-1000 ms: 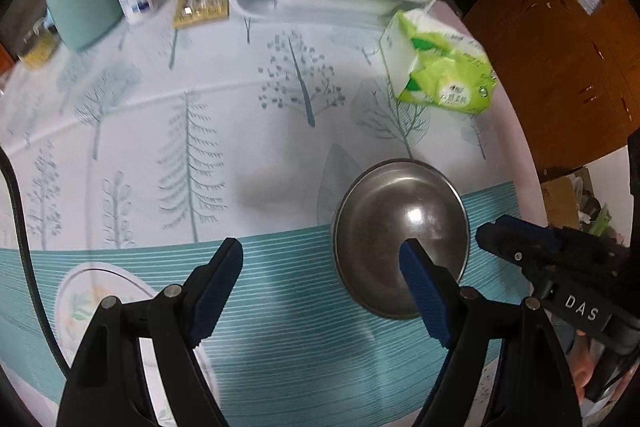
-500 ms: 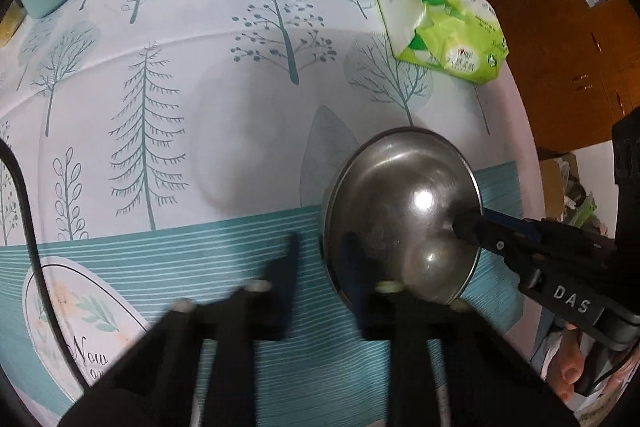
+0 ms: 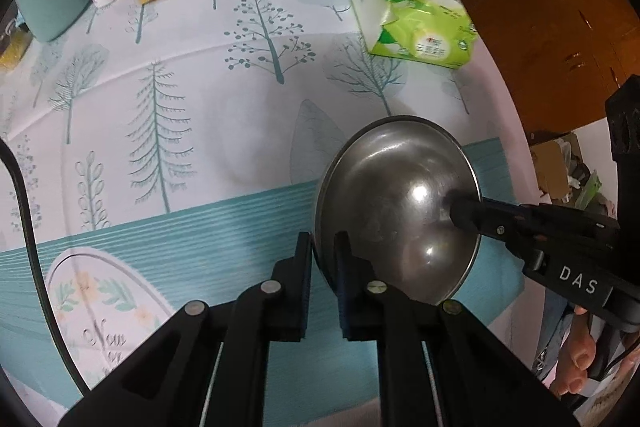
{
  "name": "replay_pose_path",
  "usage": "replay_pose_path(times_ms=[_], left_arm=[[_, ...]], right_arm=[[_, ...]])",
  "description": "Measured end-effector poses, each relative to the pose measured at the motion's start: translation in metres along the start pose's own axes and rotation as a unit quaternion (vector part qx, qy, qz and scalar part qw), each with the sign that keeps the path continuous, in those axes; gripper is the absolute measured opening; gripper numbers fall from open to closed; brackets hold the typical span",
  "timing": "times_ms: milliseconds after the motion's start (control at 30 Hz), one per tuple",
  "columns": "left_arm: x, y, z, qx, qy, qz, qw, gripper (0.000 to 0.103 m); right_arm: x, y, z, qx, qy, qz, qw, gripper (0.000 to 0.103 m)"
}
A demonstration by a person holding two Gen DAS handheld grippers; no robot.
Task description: Organize plates and bowls
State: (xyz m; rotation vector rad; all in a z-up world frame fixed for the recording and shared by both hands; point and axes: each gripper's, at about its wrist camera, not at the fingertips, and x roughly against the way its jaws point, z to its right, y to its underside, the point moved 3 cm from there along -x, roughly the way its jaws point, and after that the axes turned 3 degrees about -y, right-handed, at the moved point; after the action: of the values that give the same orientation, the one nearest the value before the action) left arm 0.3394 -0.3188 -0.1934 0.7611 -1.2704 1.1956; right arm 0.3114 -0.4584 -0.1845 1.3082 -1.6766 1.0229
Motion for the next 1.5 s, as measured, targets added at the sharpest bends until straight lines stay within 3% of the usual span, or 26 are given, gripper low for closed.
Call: replay_pose_path(times_ms=[367, 767, 1033, 1233, 1500], left_arm=[[0.073, 0.05, 0.001, -0.008, -0.008, 0.035, 0.9993, 0.009], [0.118, 0.147, 0.003, -0.019, -0.005, 0.05, 0.9985, 0.01], [0.114, 0.221, 0.004, -0.003, 0.029, 0.032, 0.9991, 0.011], [0.097, 0.267, 0.005, -0.001, 0.023, 0.018, 0.9996, 0.011], [0.085, 0.292, -0.006, 0.023, 0.009, 0.008, 0.9997, 0.011]], right_arm=[[0.052, 0.044, -0.042, 0.032, -0.008, 0.036, 0.999, 0.008], [0.09, 0.124, -0.087, 0.067, 0.002, 0.061, 0.996, 0.009], [0.089, 0.193, -0.096, 0.071, 0.007, 0.05, 0.996, 0.009], [0.074, 0.238, -0.094, 0.069, 0.019, 0.027, 0.997, 0.009], [0.042, 0.267, -0.09, 0.058, 0.016, -0.017, 0.998, 0.008]])
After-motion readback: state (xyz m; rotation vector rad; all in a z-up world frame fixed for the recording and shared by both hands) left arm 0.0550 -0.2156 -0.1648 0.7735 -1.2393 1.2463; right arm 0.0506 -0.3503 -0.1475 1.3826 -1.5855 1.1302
